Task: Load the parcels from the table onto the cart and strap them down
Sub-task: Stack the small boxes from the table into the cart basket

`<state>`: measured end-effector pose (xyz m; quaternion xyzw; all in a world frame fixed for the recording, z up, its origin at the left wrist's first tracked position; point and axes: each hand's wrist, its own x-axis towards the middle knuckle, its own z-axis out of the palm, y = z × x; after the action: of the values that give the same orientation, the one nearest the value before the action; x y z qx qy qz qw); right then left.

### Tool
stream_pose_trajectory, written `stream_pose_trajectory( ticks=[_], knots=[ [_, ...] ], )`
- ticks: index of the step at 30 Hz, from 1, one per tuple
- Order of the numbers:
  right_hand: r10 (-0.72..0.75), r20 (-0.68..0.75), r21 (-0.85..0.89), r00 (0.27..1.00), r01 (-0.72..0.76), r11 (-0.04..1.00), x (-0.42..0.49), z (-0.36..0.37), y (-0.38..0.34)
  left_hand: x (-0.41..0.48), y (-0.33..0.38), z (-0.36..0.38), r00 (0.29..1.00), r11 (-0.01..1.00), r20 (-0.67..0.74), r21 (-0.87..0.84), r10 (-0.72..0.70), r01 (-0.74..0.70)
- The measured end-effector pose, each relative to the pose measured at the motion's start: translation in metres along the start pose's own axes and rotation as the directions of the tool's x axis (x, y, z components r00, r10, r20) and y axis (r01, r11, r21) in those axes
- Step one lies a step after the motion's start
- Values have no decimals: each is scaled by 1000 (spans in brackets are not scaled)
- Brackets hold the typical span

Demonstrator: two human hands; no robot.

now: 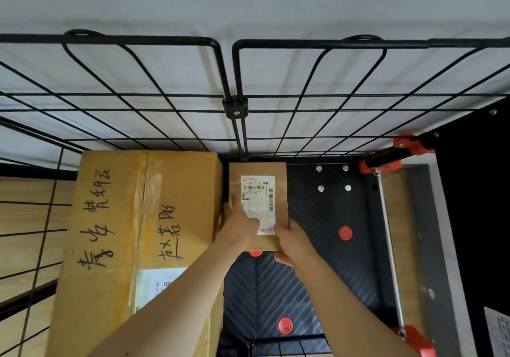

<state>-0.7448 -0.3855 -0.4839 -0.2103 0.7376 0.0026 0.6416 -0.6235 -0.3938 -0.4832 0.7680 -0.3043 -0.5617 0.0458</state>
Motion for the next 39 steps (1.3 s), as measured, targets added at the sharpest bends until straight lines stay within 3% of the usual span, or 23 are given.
stream_pose_trajectory(
  ticks=[3,6,10,15,26,31,39],
  knots=[
    [-25,-4,-125,1000,24,992,-5,-4,1,-3,2,-1,999,997,-8,51,54,-53],
    [-150,-57,-329,987,123,936,-18,-13,2,-17,1,-10,980,975,35,104,196,-198],
    [-272,-77,-408,959,218,886,-46,-18,-1,-51,2,-27,940,904,97,258,327,-341],
    [-420,-44,-525,906,337,782,-97,-21,-17,-104,19,-63,895,800,52,428,443,-421],
    [-613,-29,-580,790,486,654,-259,5,-54,-239,37,-158,800,679,-31,550,599,-486],
    [-718,-20,-596,696,568,568,-339,37,-56,-300,21,-207,728,628,-87,581,680,-517],
    [-842,-24,-574,539,682,453,-444,119,-41,-398,-47,-291,621,629,-218,518,753,-580]
  ],
)
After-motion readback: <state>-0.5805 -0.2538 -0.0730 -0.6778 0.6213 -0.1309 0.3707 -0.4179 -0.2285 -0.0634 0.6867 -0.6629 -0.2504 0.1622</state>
